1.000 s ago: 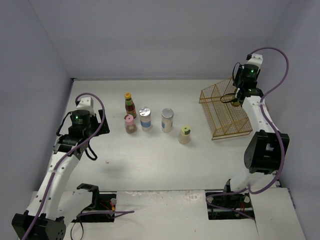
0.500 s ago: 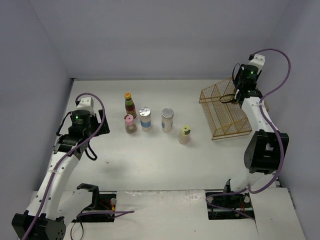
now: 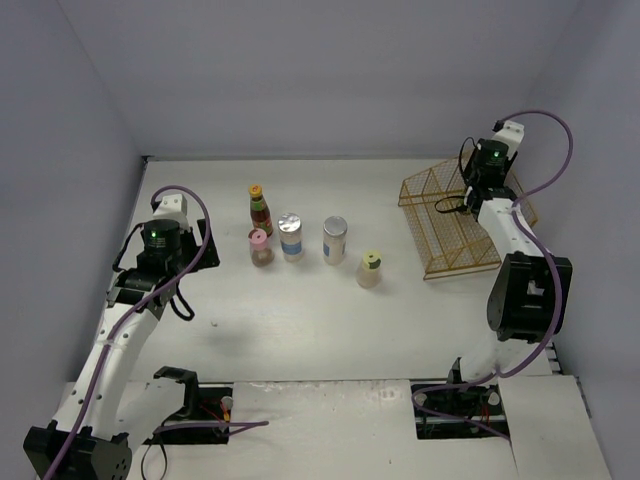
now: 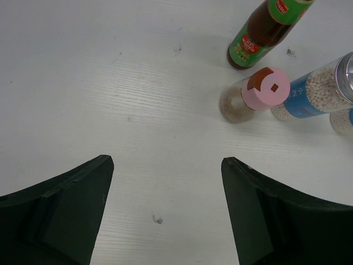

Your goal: Organize the condiment bottles

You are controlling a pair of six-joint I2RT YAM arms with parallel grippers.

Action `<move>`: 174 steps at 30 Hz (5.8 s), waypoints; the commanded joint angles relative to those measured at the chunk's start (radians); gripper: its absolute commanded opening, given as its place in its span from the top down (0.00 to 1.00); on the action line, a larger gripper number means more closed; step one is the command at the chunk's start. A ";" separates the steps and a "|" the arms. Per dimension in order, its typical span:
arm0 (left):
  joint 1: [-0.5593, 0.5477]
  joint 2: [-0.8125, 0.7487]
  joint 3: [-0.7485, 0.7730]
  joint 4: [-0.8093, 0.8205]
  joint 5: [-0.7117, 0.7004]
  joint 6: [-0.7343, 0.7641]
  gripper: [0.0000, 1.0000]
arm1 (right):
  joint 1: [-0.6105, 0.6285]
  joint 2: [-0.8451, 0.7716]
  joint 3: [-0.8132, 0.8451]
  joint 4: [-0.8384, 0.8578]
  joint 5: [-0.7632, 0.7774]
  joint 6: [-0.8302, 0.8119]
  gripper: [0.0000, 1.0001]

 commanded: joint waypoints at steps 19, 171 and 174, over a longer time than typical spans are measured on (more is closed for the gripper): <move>0.005 -0.019 0.025 0.050 0.025 -0.008 0.20 | 0.009 -0.126 0.096 0.067 -0.120 -0.029 0.20; 0.048 0.113 0.102 0.357 0.401 0.118 0.20 | -0.051 -0.449 -0.238 0.139 0.130 0.046 1.00; 0.048 0.112 0.103 0.356 0.404 0.118 0.20 | -0.052 -0.436 -0.249 0.139 0.116 0.057 1.00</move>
